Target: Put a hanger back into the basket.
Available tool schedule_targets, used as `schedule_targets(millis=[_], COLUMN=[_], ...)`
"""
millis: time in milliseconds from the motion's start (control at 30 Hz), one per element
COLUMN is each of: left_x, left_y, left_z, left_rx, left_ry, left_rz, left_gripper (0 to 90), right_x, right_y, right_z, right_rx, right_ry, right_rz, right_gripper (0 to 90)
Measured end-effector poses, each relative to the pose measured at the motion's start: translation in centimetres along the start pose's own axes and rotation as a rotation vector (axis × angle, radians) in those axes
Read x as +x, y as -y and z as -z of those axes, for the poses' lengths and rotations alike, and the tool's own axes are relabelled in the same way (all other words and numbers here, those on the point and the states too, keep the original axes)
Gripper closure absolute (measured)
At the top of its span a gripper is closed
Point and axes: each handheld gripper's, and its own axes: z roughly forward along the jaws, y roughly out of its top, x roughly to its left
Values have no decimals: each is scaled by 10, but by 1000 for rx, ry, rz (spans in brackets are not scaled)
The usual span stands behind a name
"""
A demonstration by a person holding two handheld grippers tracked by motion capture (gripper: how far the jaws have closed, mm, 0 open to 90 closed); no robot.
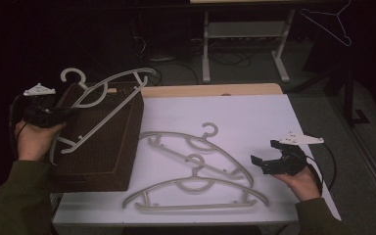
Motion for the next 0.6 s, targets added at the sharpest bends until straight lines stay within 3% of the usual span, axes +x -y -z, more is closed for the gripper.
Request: schedule_targets(millis=[133,233,600], left_x=[14,23,38], left_y=[9,15,30], left_z=[4,7,5], left_rx=[0,20,66], left_ry=[-19,-32,-57], left_rz=[21,15,7], left_gripper=[820,820,820], right_x=[0,0,0], right_y=[1,1,1], right_z=[0,-1,-2], right_rx=[3,9,16], right_ry=[3,8,12], right_rz=[2,7,6], right_gripper=[13,13,13])
